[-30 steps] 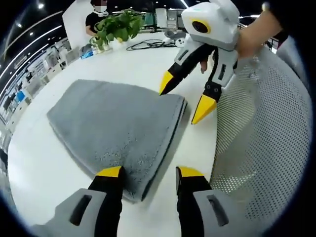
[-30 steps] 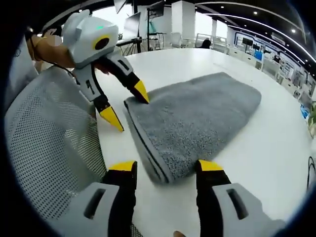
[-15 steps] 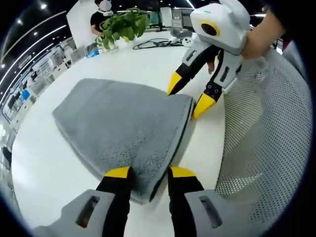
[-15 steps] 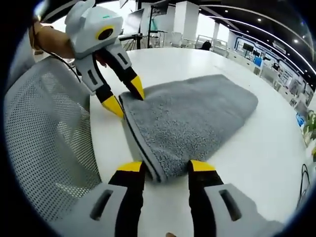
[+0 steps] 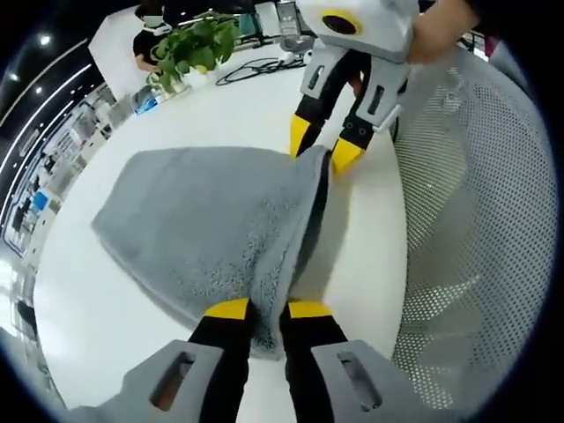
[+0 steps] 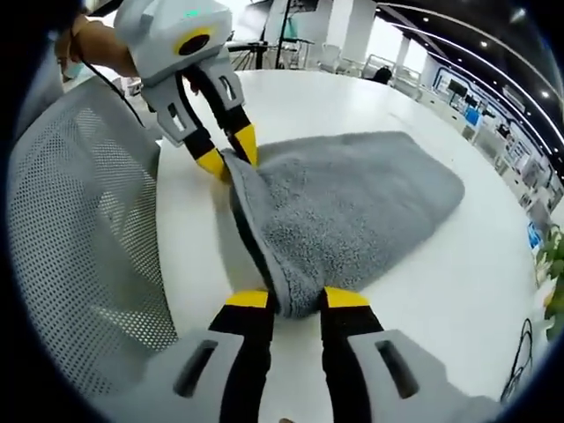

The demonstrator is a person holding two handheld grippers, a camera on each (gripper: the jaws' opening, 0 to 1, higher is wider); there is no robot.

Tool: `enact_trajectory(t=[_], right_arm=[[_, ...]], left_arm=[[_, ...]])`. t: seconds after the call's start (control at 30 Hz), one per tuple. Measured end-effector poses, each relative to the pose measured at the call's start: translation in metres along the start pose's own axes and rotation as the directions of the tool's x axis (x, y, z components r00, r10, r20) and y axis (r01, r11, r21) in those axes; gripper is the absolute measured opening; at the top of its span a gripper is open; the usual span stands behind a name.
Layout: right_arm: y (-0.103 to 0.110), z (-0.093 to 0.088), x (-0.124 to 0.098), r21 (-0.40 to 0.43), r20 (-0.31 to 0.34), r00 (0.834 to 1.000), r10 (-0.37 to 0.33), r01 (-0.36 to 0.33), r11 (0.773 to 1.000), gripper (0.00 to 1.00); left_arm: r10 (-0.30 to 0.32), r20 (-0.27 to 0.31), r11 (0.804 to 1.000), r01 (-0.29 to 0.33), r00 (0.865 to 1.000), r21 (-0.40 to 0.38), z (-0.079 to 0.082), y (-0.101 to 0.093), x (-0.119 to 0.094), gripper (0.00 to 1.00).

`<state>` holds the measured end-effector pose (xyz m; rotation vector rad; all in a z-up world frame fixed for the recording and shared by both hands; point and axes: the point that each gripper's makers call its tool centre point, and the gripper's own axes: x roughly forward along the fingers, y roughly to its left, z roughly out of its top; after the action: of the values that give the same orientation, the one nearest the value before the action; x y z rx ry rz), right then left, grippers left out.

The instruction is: Fold the towel on the table until its edges align and the towel forms a compact rectangular stack.

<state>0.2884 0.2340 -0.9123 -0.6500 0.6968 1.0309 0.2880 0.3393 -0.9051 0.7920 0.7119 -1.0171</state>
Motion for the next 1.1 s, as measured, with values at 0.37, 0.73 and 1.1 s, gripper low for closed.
enact_trajectory(t=[0.37,0.73,1.1], right_arm=[[0.002,0.005,-0.005,-0.274,-0.023,0.996,-0.084,0.075,0.959,0.21],[0.010,0.003,-0.004,-0.532,-0.040,0.996,-0.081,0.047,0.846,0.16],[0.002,0.012,-0.009,-0.308,-0.012,0.999,0.041,-0.043,0.950,0.10]], left_arm=[[-0.096,0.021,0.994,0.097,0.995,-0.050,-0.002,0.004,0.003,0.10],[-0.105,0.045,0.992,0.108,0.993,-0.065,-0.003,0.003,0.005,0.10],[-0.106,0.050,0.991,0.110,0.993,-0.080,-0.001,0.005,0.003,0.09]])
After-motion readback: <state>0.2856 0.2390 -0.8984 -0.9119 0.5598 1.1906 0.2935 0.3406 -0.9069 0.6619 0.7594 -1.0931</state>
